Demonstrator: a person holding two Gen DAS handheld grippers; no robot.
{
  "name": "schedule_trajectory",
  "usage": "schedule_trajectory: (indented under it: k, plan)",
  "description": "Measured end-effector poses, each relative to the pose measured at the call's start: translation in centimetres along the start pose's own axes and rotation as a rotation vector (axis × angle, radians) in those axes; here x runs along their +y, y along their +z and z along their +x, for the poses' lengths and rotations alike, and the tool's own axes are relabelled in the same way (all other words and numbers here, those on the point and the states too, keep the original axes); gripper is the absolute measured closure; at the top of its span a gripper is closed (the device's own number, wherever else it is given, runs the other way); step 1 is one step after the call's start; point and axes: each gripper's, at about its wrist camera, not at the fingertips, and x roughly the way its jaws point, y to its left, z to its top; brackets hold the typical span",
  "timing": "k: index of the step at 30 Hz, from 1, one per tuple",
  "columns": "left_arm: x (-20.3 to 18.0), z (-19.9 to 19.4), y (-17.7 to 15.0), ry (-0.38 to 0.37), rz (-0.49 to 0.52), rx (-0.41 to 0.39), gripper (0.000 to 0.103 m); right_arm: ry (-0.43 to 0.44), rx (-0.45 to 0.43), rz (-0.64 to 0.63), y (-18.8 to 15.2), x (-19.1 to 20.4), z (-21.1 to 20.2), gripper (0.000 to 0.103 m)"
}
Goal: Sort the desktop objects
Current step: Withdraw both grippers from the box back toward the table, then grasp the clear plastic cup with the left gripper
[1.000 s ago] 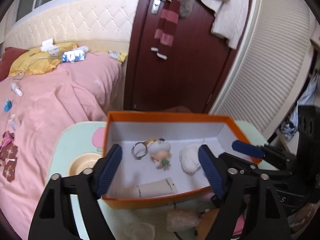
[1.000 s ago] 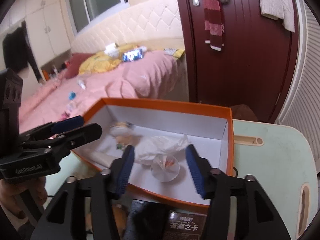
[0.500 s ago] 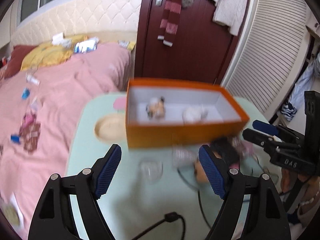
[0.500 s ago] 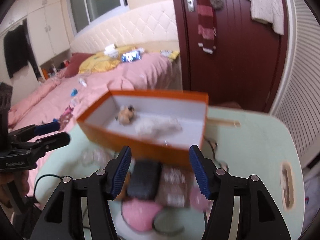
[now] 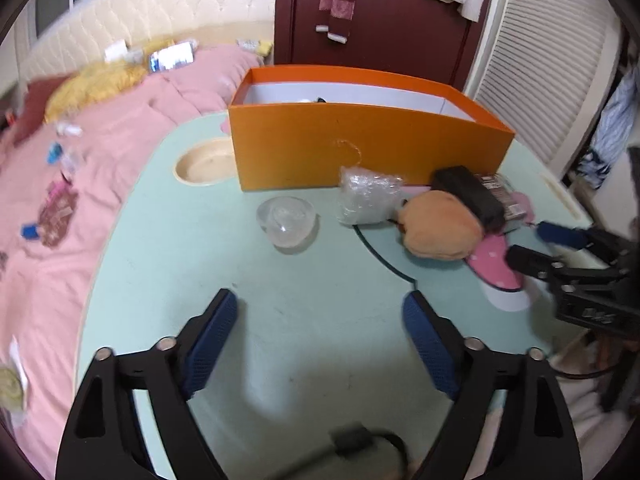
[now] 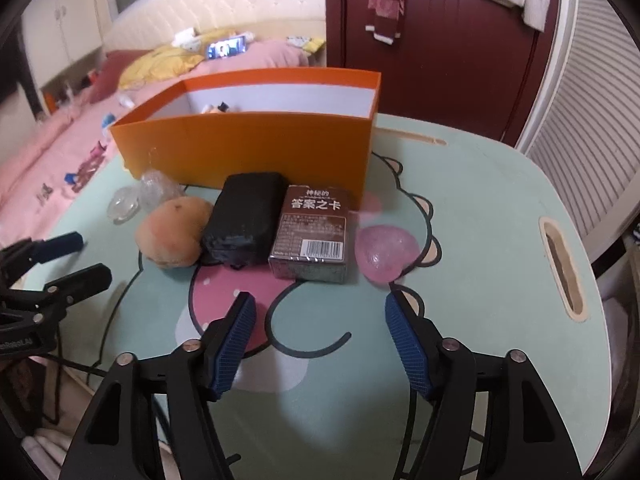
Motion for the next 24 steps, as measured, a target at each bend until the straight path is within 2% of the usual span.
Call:
schedule_trajectory:
  k: [1, 2, 3, 6, 10, 13, 18, 22, 23, 24]
  plan:
    - [-0.1, 0.1, -0.2, 0.01, 0.006, -0.003, 0.0, 0.001, -0.002, 0.0, 0.0, -0.1, 0.2, 0.022]
    - [-0.3, 0.3, -0.4, 0.019, 0.011, -0.007, 0.0, 0.0, -0.002, -0.002, -0.1, -0.2, 0.4, 0.013]
    - [-0.4, 0.4, -0.5, 0.029, 0.017, -0.01, 0.0, -0.001, -0.002, -0.004, -0.1, -0.2, 0.6, 0.011]
    - [-0.6, 0.7, -0.8, 0.043, 0.028, -0.014, 0.0, 0.0, -0.003, -0.003, -0.1, -0.3, 0.8, 0.011]
    - [-0.3, 0.5, -0.4, 0.011, 0.046, 0.023, 0.001, 0.002, -0.004, -0.006, -0.6, 0.1, 0.7, 0.009]
    - [0.3, 0.7, 0.4, -0.011, 0.052, 0.043, 0.02, 0.003, -0.004, -0.006, -0.8, 0.2, 0.5, 0.009]
    - [1.9, 1.0, 2.6, 0.006, 0.032, 0.027, 0.02, 0.004, -0.004, -0.004, -0.9, 0.1, 0.3, 0.009]
    - [2.0, 2.4, 4.0, -0.013, 0.075, 0.035, 0.022, 0.007, -0.005, 0.001, -0.9, 0.0, 0.2, 0.009]
    - [1.9, 2.8, 4.2, -0.013, 0.092, 0.041, 0.037, 0.01, -0.005, 0.003, -0.8, 0.0, 0.2, 0.009]
    - [1.8, 3.4, 4.3, -0.009, 0.108, 0.053, 0.046, 0.012, -0.006, 0.005, -0.8, 0.0, 0.1, 0.009]
